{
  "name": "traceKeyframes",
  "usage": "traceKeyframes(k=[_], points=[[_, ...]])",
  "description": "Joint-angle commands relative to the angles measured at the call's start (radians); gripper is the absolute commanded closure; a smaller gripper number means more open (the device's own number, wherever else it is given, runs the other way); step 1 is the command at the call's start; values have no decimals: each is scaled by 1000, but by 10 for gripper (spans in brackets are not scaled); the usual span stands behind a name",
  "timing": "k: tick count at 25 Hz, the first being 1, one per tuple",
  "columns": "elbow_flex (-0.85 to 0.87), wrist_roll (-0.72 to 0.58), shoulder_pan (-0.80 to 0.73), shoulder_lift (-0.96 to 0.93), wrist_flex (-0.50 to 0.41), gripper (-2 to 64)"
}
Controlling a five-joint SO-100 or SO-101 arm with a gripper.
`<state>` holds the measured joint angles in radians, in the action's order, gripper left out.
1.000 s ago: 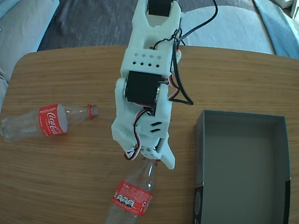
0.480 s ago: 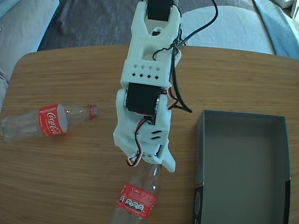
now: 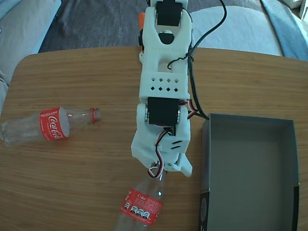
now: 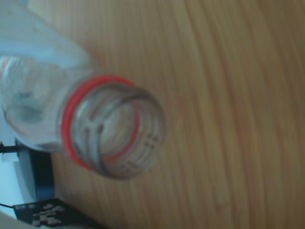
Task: Grasp the bottles and put them in the box.
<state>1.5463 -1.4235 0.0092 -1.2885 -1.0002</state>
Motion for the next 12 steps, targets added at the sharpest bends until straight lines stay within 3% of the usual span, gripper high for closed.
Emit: traceKeyframes(k=[1, 12], points=[[-40, 6, -11, -17, 20, 162], [-61, 6, -5, 69, 44, 162]])
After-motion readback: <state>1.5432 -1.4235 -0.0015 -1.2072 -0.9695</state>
